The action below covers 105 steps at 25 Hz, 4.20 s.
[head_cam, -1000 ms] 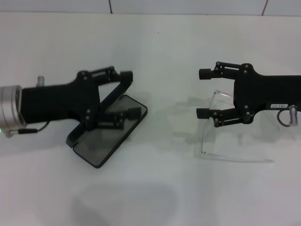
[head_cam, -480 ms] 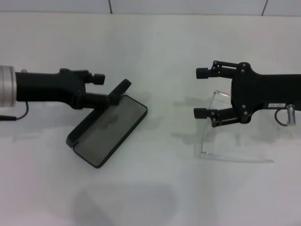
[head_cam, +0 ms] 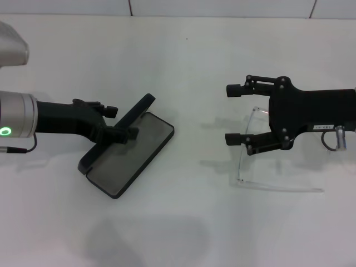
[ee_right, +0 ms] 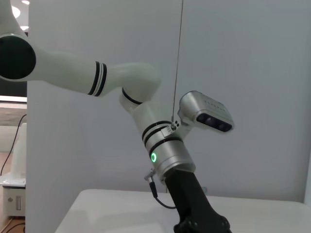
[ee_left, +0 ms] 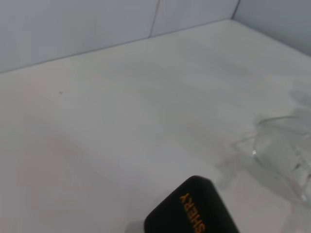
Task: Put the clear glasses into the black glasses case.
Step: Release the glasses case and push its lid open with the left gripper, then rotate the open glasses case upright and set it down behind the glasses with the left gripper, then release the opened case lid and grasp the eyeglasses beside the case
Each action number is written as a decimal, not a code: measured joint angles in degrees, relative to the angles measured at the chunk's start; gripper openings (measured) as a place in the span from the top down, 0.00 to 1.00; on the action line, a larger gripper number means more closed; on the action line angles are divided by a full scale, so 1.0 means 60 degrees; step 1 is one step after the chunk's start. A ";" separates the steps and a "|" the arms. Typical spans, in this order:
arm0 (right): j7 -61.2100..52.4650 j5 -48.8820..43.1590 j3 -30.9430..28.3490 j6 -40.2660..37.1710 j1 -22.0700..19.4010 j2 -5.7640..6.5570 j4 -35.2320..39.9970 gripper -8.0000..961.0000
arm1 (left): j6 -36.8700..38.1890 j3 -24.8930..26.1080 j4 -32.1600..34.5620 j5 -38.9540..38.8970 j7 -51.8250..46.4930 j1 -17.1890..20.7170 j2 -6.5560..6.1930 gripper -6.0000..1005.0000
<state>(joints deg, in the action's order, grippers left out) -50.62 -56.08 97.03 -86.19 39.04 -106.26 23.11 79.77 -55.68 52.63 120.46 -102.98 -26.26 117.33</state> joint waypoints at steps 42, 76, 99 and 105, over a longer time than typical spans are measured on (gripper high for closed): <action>0.0317 -0.3336 -0.0238 -0.0242 -0.0463 -0.0870 0.0913 0.09 | -0.1530 -0.0760 -0.0762 0.0355 0.4104 -0.2458 0.0183 0.80; -0.5242 -1.1920 -0.3072 -0.1947 0.0374 -0.0977 0.8740 0.09 | 0.1582 0.0032 -0.2299 -0.5302 0.5705 0.0025 0.0196 0.52; -0.5590 -1.4571 0.0847 -0.0170 0.2836 -0.1666 0.7042 0.09 | 0.1387 0.0377 -0.3120 -0.5507 0.6544 0.0116 0.0364 0.52; -0.5663 -1.4305 0.1351 0.0749 0.2894 -0.1663 0.6571 0.28 | 0.1377 0.0376 -0.3127 -0.5516 0.6647 0.0104 0.0367 0.52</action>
<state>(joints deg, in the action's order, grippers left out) -84.60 -141.91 105.13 -81.70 56.40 -116.24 62.54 88.03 -53.42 33.87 87.36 -63.10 -25.64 119.53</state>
